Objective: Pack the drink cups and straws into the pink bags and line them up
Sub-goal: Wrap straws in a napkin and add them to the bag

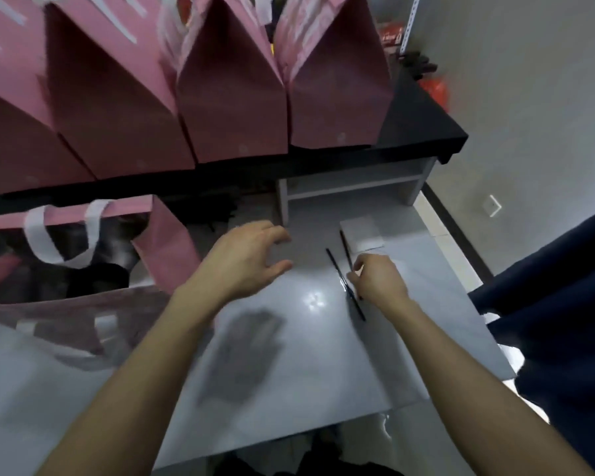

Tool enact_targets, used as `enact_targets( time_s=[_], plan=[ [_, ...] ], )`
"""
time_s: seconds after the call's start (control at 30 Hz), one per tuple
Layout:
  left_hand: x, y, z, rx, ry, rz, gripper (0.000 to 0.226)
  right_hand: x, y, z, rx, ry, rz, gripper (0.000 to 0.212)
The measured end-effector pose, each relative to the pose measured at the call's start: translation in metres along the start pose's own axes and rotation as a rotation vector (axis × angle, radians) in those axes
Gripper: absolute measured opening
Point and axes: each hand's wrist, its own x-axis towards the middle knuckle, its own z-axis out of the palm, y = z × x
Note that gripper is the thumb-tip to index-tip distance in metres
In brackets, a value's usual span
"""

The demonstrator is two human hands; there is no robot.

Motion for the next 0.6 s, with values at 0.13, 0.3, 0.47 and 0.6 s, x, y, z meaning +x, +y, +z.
enact_targets(
  time_s=[0.13,0.3,0.47,0.6],
  plan=[
    [0.007,0.012,0.063,-0.166,-0.079,-0.224,0.031,0.023,0.0,0.016,-0.024,-0.028,0.033,0.032],
    [0.038,0.031,0.129,-0.407,-0.074,-0.561,0.031,0.017,0.011,0.011,0.226,-0.027,0.083,0.027],
    [0.09,0.057,0.176,-0.237,-0.123,-0.685,0.061,-0.01,0.043,-0.005,0.454,0.075,0.109,0.009],
    [0.106,0.066,0.19,-0.137,-0.192,-0.625,0.033,-0.019,0.067,-0.009,0.491,0.088,0.091,0.01]
  ],
)
